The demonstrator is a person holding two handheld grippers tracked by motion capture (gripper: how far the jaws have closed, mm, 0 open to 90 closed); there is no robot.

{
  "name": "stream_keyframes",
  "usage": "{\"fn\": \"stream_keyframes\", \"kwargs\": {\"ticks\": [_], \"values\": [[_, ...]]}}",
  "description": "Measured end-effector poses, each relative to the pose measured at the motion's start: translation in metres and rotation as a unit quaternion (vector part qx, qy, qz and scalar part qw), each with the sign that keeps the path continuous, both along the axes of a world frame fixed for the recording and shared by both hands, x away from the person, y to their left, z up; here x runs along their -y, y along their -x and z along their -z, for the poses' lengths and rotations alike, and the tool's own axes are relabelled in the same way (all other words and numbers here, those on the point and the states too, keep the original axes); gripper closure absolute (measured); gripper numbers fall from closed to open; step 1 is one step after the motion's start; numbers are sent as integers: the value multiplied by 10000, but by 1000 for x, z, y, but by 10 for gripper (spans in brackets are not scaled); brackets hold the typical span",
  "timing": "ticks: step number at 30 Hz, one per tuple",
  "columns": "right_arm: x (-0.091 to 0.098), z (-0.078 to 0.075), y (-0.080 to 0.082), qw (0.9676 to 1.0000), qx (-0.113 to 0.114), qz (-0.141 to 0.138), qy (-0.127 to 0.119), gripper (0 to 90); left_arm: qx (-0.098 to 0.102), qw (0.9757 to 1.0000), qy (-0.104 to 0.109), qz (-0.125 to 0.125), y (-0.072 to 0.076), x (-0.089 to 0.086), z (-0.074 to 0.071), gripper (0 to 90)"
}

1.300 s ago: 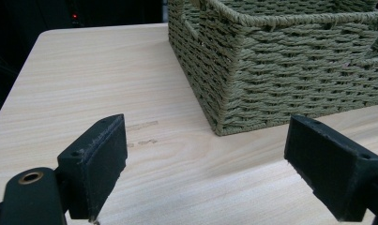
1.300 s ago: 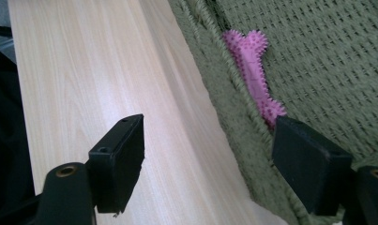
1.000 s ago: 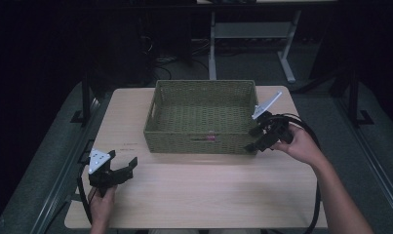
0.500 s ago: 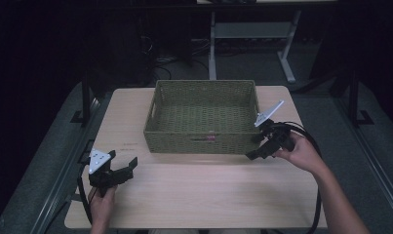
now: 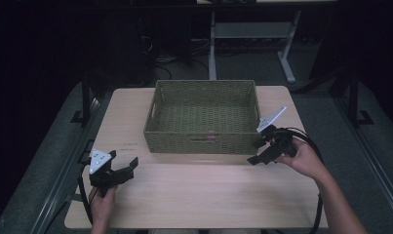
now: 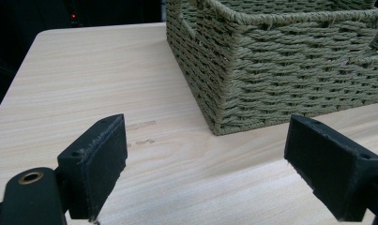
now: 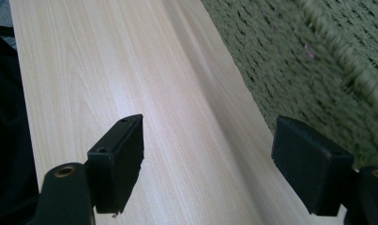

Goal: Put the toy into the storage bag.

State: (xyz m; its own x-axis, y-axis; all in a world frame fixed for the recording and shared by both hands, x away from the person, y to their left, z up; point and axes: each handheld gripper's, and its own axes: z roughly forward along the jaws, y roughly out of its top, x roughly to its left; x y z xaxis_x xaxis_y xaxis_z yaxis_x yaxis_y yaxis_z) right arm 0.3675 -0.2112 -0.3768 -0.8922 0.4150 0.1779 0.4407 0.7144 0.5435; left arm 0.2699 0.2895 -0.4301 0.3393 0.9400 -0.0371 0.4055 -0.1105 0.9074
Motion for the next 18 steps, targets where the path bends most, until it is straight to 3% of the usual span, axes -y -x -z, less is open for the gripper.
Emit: {"fn": "stream_keyframes", "kwargs": {"ticks": [18], "values": [[11, 25, 16, 9998, -112, 114, -78, 251, -9, 10000, -26, 17, 0, 1, 0, 130]]}}
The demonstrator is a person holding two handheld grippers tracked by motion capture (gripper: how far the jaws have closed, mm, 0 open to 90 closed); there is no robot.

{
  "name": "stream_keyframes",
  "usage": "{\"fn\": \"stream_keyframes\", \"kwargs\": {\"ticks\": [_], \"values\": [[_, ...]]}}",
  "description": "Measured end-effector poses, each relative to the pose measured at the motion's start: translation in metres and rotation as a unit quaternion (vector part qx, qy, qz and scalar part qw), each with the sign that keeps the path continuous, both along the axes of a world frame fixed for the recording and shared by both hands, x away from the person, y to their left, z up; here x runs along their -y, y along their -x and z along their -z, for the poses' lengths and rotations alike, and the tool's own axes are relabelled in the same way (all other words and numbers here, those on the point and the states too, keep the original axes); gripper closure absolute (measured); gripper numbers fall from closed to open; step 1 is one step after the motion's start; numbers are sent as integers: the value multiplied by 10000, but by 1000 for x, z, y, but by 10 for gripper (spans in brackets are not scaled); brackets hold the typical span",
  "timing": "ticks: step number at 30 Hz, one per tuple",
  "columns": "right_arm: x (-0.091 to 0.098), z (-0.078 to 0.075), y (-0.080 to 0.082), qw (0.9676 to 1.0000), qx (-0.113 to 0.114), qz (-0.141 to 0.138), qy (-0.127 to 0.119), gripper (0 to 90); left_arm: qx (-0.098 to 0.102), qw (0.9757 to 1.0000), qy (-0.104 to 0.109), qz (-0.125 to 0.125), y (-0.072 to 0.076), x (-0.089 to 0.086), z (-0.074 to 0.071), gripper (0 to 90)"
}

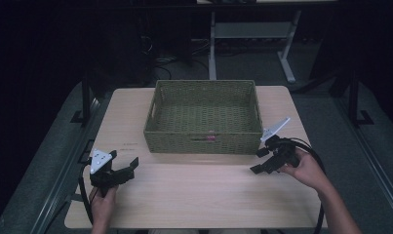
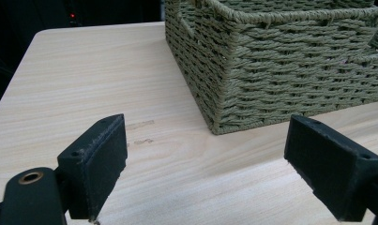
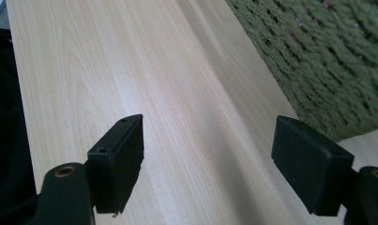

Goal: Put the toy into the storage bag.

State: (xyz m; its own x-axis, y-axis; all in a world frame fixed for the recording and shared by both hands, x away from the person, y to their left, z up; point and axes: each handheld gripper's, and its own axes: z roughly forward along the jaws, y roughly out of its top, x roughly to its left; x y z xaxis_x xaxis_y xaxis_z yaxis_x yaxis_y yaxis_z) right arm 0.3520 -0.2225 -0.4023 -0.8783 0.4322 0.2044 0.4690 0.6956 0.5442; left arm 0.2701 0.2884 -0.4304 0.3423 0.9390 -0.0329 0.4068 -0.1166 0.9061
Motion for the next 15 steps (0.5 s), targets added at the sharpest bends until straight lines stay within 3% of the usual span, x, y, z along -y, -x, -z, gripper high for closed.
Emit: {"fn": "stream_keyframes", "kwargs": {"ticks": [10, 15], "values": [[3, 9, 13, 10000, -10, 30, -23, 243, 0, 10000, 11, -4, 0, 0, 0, 130], [5, 13, 28, 9999, 64, 119, -52, 229, 7, 10000, 2, 11, -1, 0, 0, 130]]}}
